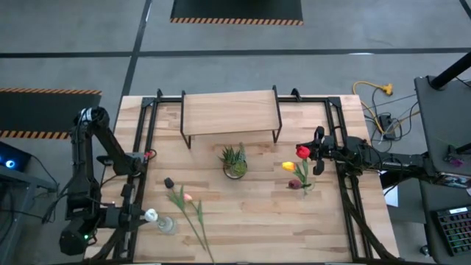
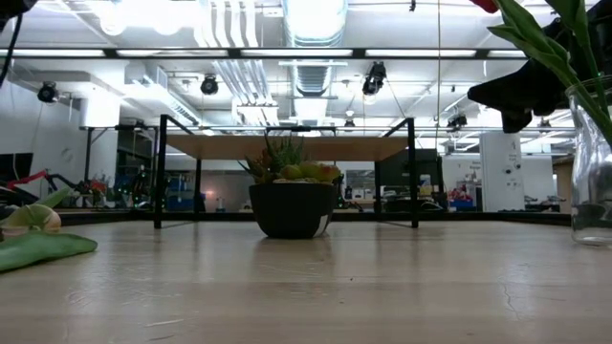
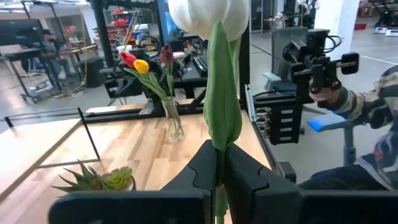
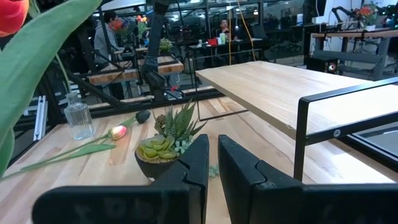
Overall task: Pick and place flowers into a vace then onto a shelf
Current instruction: Put the white flower into the left transparent vase
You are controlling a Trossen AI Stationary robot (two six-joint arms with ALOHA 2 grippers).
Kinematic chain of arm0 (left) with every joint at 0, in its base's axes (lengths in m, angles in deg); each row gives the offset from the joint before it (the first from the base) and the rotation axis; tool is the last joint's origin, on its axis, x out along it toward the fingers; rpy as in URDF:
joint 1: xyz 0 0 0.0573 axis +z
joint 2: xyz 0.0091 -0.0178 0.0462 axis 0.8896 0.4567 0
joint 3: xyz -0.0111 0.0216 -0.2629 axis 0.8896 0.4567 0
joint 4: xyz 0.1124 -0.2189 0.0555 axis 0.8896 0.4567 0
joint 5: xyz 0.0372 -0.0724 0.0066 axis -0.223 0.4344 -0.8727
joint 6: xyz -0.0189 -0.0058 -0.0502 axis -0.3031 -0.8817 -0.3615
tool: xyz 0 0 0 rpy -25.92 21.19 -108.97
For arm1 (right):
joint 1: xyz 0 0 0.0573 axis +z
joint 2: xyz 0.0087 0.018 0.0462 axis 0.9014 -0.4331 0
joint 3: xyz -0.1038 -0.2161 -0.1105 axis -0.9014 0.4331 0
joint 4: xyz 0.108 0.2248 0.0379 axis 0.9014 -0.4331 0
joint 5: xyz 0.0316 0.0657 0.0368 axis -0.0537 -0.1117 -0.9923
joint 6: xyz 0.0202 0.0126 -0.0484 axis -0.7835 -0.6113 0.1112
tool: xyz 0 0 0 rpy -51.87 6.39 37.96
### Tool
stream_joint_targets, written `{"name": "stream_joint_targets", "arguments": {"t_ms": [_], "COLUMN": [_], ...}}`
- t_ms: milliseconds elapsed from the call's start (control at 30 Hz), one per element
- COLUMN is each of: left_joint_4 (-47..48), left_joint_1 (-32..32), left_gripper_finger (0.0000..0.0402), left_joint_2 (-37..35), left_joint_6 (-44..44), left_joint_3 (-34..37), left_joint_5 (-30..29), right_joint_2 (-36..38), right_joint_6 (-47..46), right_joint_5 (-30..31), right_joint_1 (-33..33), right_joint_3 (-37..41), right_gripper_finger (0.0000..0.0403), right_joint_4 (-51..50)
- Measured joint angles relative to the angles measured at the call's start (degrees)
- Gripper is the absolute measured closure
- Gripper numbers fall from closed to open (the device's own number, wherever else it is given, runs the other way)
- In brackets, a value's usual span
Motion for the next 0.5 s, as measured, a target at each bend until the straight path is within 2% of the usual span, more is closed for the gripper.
{"name": "stream_joint_targets", "arguments": {"t_ms": [267,500], "left_joint_4": [-0.1,0.0], "left_joint_1": [-1.3,-1.3], "left_gripper_finger": [0.0401,0.0401], "left_joint_2": [-0.2,-0.2], "left_joint_6": [-1.3,-4.5], "left_joint_3": [0.3,4.5], "left_joint_5": [0.0,-0.3], "right_joint_2": [0.0,0.0], "right_joint_6": [0.0,0.0], "right_joint_5": [0.0,0.0], "right_joint_1": [0.0,0.0], "right_joint_3": [0.0,0.0], "right_gripper_finger": [0.0374,0.0374], "right_joint_4": [0.1,0.1]}}
